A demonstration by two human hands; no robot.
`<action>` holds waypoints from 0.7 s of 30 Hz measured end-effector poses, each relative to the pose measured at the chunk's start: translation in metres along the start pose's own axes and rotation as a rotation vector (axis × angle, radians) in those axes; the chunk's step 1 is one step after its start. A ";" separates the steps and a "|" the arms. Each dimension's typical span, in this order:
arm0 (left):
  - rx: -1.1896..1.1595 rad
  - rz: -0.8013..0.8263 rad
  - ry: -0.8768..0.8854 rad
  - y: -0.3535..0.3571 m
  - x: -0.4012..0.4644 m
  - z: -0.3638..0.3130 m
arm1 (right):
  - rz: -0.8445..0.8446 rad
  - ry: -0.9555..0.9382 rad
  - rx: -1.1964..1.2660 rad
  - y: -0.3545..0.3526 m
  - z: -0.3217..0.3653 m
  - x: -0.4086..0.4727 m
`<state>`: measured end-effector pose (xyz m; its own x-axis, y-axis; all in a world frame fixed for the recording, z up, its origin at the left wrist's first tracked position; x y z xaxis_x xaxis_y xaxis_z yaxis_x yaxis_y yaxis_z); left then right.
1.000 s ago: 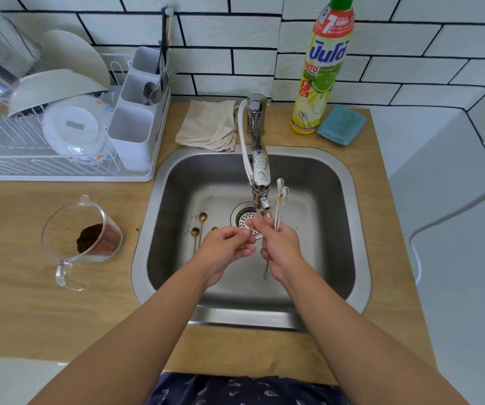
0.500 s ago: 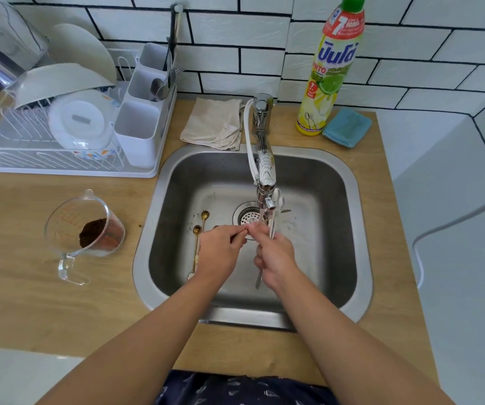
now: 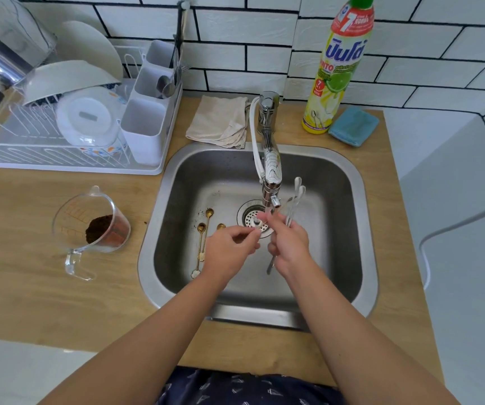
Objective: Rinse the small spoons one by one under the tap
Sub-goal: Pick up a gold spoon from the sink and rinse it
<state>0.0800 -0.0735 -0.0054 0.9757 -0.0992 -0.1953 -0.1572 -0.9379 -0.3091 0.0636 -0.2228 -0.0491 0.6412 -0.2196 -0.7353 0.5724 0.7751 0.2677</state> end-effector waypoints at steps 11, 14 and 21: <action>-0.462 0.158 -0.404 0.014 -0.003 0.004 | 0.051 -0.015 -0.070 0.006 0.024 0.011; -0.454 0.185 -0.409 0.015 -0.002 0.001 | 0.002 -0.050 0.007 -0.002 0.035 0.015; -0.470 0.222 -0.473 0.021 -0.011 0.006 | 0.139 0.023 -0.233 0.004 -0.007 0.001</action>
<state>0.0652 -0.0895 -0.0156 0.7401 -0.2500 -0.6243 -0.1586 -0.9670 0.1992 0.0633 -0.2157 -0.0528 0.6917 -0.0902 -0.7166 0.3450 0.9129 0.2182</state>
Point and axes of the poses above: each hand's wrist, its own x-axis towards the middle knuckle, its own y-axis out of the palm, z = x × y, the point moved 8 cm from there along x, towards the middle knuckle, and after that the axes turned 8 degrees about y, right-handed, at the moved point
